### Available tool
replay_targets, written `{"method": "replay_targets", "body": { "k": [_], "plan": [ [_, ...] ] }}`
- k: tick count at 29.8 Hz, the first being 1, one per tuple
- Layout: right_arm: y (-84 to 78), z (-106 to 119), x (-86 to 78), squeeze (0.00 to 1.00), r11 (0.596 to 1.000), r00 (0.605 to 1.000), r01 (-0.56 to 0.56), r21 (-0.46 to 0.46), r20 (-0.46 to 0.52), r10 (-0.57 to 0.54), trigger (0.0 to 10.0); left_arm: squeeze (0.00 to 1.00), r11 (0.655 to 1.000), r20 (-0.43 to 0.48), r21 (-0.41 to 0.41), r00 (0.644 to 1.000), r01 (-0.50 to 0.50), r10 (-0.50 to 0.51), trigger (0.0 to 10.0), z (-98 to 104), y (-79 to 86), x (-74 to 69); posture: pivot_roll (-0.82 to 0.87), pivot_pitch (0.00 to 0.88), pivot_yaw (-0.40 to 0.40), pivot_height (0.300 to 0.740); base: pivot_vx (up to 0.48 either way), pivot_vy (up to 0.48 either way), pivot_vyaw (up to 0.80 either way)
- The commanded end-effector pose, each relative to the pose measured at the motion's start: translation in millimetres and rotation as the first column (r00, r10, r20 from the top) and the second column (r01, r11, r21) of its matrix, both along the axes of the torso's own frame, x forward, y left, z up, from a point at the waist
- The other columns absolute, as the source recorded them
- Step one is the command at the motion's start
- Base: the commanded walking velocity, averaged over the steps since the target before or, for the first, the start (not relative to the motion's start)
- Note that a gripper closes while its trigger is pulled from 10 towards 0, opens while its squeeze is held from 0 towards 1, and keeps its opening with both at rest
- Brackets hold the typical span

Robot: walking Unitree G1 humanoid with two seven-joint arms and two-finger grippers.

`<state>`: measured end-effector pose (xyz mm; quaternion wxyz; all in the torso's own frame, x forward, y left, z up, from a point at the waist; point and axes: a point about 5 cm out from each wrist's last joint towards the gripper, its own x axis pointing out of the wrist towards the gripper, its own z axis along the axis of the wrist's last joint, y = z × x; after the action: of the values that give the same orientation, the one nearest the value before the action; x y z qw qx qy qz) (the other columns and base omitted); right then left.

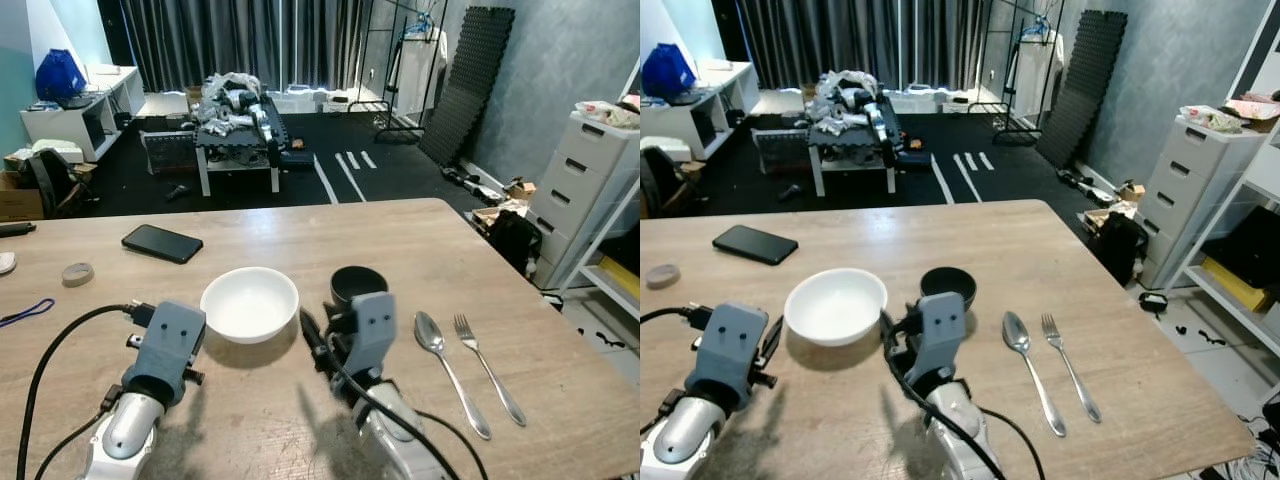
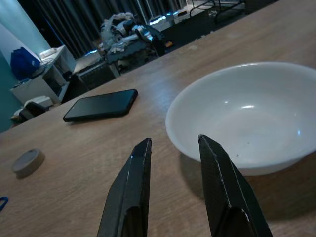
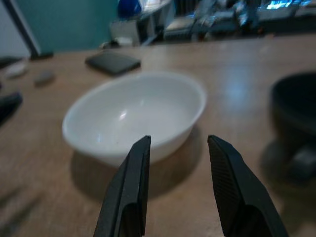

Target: Setting the table

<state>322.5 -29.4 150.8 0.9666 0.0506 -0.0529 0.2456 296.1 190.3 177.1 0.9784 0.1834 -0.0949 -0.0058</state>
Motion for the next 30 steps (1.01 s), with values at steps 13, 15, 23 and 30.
{"method": "replay_targets", "body": {
  "k": [13, 15, 23, 30],
  "plan": [
    [31.9, 8, 27.6, 0.00, 0.993, 0.990, 0.113, -0.012, -0.078, -0.114, 10.0, 0.00, 0.998, -0.032, -0.002, 0.998, -0.062, 0.062, 10.0, -9, 8.7, -11.3, 0.22, 0.100, 0.034, 0.740, 0.000, 0.000, 0.00],
    [30.0, 9, 28.8, 0.00, 0.992, 0.989, 0.126, -0.013, -0.074, -0.127, 10.0, 0.00, 0.998, -0.034, -0.002, 0.997, -0.063, 0.063, 10.0, -10, 8.7, -11.8, 0.22, 0.101, 0.034, 0.740, 0.000, 0.000, 0.00],
    [1.8, 5, 41.3, 0.00, 0.972, 0.970, 0.231, -0.033, -0.066, -0.233, 10.0, 0.00, 0.998, -0.041, -0.007, 0.997, -0.058, 0.058, 10.0, -11, 5.5, -10.8, 0.19, 0.106, 0.038, 0.740, 0.000, 0.000, 0.00],
    [-25.3, 3, 44.9, 0.00, 0.956, 0.955, 0.292, -0.037, -0.044, -0.294, 10.0, 0.00, 0.999, -0.046, -0.009, 0.998, -0.051, 0.051, 10.0, -11, 4.3, -10.3, 0.18, 0.112, 0.042, 0.740, 0.000, 0.000, 0.00]
  ]
}}
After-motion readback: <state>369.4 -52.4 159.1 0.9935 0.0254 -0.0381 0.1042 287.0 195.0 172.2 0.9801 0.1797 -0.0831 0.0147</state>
